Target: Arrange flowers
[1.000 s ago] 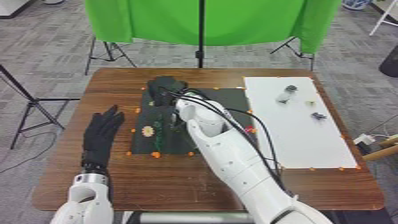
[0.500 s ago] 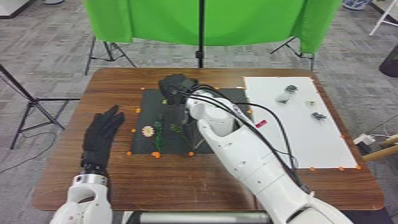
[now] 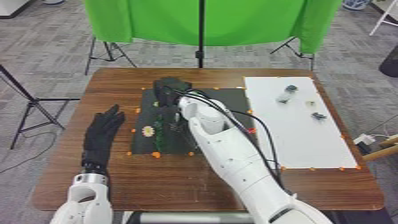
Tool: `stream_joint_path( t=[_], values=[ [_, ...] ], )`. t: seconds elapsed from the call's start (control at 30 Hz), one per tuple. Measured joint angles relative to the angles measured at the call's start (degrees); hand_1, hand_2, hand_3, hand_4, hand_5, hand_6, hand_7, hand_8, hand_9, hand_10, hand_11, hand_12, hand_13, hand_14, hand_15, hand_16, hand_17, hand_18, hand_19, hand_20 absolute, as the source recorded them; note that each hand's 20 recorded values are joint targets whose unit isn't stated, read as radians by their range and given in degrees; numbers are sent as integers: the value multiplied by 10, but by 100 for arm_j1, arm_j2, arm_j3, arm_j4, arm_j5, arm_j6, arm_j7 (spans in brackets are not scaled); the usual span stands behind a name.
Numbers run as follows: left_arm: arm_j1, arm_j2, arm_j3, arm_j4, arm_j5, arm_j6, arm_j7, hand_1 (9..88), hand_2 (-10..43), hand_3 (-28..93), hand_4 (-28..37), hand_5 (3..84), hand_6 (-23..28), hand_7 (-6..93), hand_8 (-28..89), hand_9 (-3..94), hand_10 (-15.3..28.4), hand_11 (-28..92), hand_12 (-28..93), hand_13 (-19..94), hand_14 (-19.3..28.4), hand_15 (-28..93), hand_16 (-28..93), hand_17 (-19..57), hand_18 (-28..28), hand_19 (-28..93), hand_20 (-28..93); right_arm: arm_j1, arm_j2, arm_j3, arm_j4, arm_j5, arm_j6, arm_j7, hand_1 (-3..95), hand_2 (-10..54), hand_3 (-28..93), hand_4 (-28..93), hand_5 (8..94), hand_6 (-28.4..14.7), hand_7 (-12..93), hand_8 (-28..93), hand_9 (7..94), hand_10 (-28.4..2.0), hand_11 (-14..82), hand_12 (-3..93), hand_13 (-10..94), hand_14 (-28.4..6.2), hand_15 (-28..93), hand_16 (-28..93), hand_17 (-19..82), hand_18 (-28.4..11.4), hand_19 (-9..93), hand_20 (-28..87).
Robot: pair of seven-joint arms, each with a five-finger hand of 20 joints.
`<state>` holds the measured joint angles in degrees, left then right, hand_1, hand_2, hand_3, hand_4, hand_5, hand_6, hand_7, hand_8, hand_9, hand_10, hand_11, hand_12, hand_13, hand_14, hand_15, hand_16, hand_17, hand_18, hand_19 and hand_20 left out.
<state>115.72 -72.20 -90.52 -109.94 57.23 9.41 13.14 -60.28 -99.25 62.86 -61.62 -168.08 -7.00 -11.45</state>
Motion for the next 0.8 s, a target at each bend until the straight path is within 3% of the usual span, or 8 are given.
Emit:
stream_joint_path(
  t=[0.8],
  values=[
    [7, -7, -6, 0, 2, -68, 19, 145, 14, 654, -283, 415, 40, 55, -54, 429, 114, 88, 130, 306, 135, 82, 8, 42, 95, 11, 154, -10, -136, 301, 165, 0, 229, -214, 559, -95, 536, -184, 748, 20, 190, 77, 865, -94, 189, 377, 877, -22, 691, 349, 651, -116, 932, 662]
  ],
)
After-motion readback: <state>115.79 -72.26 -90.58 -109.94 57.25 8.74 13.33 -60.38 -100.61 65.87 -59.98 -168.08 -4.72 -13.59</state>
